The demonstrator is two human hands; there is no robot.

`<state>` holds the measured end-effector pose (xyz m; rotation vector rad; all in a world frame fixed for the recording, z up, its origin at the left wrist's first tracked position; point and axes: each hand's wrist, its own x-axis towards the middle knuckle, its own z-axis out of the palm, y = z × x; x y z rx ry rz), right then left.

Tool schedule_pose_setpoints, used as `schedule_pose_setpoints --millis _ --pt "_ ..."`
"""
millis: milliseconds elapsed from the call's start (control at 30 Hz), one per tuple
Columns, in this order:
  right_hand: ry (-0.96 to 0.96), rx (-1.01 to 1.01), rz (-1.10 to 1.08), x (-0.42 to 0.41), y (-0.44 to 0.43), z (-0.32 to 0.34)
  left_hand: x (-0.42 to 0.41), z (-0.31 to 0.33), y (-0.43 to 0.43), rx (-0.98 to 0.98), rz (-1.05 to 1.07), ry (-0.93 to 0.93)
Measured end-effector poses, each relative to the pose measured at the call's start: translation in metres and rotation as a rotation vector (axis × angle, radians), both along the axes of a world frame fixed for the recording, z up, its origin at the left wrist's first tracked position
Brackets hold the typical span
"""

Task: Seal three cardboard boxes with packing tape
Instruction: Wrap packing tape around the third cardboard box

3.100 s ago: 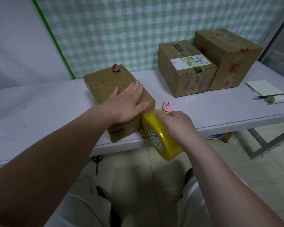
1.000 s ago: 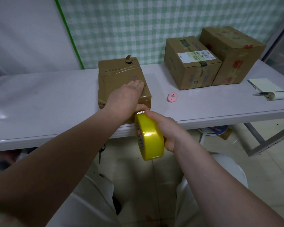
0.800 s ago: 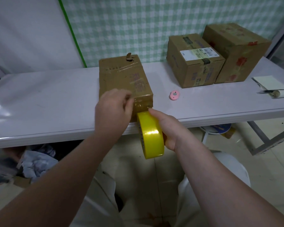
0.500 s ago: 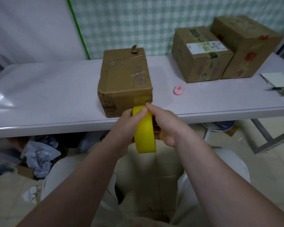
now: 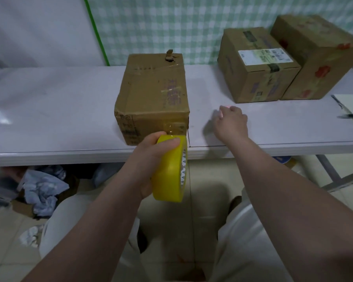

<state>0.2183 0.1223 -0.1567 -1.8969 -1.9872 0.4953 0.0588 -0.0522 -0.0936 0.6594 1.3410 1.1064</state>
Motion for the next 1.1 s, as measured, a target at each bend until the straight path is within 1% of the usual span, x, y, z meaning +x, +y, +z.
schedule_pose_setpoints --millis 133,167,233,300,367,433,533,667,700,800,900,933,1000,1100 --pt "-0.156 -0.046 0.072 -0.001 0.015 -0.005 -0.005 -0.003 0.003 -0.019 0.033 -0.028" --pt "-0.17 -0.037 0.082 -0.001 0.015 -0.005 -0.006 -0.003 0.004 -0.026 0.035 -0.036" --pt "-0.154 0.056 0.103 0.0 0.016 -0.01 -0.007 -0.004 0.005 -0.036 0.032 -0.03" --pt "-0.088 0.157 0.105 0.001 0.015 -0.014 -0.008 -0.004 0.005 -0.038 0.022 -0.016" --pt "-0.027 0.175 0.101 0.002 0.012 -0.016 -0.008 -0.004 0.006 -0.037 0.018 -0.016" --pt "0.035 0.148 0.09 0.002 0.006 -0.014 -0.008 -0.004 0.006 -0.041 0.012 -0.02" --pt "0.195 0.101 0.012 0.003 -0.001 -0.01 -0.008 -0.004 0.006 -0.05 0.006 -0.017" --pt "0.221 0.013 0.072 0.005 -0.016 0.001 -0.008 -0.002 0.006 -0.057 0.003 -0.016" --pt "0.278 -0.025 0.097 0.004 -0.023 0.007 -0.008 -0.002 0.006 -0.06 0.003 -0.018" --pt "0.584 -0.102 0.165 0.001 -0.042 0.025 -0.007 -0.001 0.007 -0.07 0.014 -0.025" --pt "0.739 -0.046 0.196 0.001 -0.063 0.046 -0.006 -0.003 0.007 -0.077 0.029 -0.039" --pt "0.75 -0.013 0.212 0.001 -0.069 0.053 -0.006 -0.003 0.007 -0.079 0.033 -0.042" --pt "0.695 0.037 0.268 0.002 -0.082 0.065 -0.005 -0.003 0.006 -0.075 0.036 -0.04" --pt "0.48 0.144 0.409 -0.001 -0.095 0.076 -0.005 -0.004 0.007 -0.07 0.047 -0.045"
